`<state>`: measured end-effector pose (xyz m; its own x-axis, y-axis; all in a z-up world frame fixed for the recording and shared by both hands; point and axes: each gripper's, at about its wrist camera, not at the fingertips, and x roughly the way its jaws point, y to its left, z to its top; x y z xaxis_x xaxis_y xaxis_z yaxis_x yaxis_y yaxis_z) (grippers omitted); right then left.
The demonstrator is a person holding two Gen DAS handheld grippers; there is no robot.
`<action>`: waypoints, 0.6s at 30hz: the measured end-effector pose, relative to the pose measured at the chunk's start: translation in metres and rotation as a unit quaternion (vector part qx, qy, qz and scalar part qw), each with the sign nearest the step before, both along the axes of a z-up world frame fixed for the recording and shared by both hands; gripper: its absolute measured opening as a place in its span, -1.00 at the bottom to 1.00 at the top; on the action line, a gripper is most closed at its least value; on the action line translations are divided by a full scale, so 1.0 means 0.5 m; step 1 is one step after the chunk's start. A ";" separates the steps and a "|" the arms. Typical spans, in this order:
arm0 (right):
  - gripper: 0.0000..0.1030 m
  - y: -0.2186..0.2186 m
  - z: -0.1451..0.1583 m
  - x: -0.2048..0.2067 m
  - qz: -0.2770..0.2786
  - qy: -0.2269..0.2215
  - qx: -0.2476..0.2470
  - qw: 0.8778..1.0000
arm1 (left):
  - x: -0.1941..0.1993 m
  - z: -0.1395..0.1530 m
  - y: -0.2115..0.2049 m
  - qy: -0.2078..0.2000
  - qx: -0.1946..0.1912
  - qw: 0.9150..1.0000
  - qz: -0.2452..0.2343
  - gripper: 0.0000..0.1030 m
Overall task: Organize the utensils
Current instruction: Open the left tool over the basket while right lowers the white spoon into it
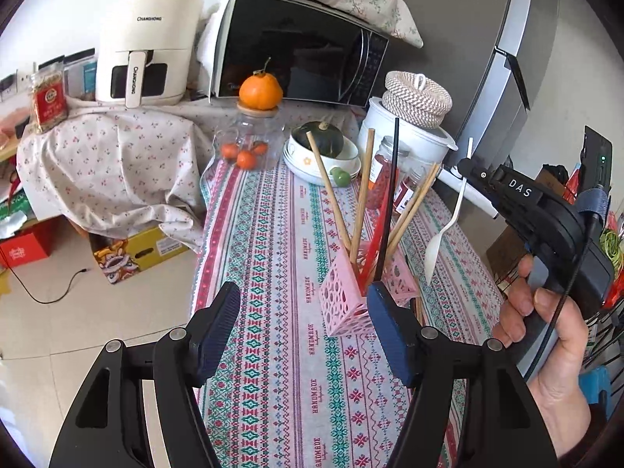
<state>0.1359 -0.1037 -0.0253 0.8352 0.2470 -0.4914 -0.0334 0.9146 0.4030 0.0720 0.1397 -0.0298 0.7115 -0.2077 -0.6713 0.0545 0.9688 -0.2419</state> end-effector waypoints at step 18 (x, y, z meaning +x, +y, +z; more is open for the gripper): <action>-0.76 0.091 -0.063 0.035 -0.043 -0.025 -0.067 0.997 | 0.021 -0.038 0.003 0.029 0.005 1.000 -0.011 0.36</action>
